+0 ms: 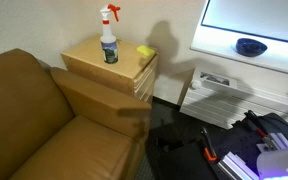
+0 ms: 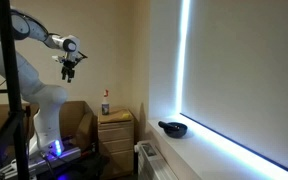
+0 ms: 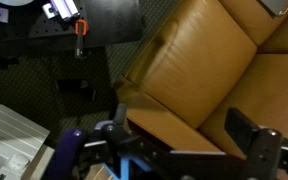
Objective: Use the sponge to wipe the surface of the dresser and put it on the window sill
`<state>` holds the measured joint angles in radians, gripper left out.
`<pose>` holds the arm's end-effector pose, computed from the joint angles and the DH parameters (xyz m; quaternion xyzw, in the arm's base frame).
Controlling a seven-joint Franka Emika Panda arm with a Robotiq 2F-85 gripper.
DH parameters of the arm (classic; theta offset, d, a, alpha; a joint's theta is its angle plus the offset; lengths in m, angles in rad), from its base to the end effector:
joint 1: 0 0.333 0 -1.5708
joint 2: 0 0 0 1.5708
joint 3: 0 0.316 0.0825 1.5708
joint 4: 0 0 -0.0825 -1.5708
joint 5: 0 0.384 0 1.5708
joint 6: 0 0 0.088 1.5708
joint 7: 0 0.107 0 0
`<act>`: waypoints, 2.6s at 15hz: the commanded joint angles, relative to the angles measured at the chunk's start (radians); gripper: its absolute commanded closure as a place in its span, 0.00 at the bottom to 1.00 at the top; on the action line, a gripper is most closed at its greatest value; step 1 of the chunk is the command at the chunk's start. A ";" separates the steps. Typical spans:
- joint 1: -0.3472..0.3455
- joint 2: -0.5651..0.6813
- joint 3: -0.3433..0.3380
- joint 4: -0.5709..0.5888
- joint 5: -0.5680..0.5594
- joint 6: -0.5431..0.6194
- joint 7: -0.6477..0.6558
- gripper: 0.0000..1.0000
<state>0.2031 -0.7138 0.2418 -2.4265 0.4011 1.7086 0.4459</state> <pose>0.2875 0.1929 0.5399 -0.9911 0.0588 0.0546 0.1064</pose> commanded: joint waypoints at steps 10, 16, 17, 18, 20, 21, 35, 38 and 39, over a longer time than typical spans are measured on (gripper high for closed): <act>-0.252 0.452 0.189 0.010 -0.399 0.722 0.271 0.00; -0.179 0.565 0.098 0.070 -0.415 0.700 0.332 0.00; -0.178 0.574 0.096 0.079 -0.415 0.699 0.332 0.00; -0.165 0.589 0.083 0.082 -0.409 0.688 0.268 0.00; -0.257 0.697 0.127 0.107 -0.634 0.750 0.329 0.00; -0.357 0.704 0.191 0.098 -0.714 0.781 0.322 0.00; -0.141 0.909 -0.093 0.325 -1.160 0.863 0.691 0.00; -0.167 0.977 -0.069 0.338 -1.041 0.957 0.498 0.00; -0.223 1.033 -0.015 0.373 -1.024 0.991 0.449 0.00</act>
<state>0.0157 0.2020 0.2019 -2.1060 -0.6970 2.5957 1.0483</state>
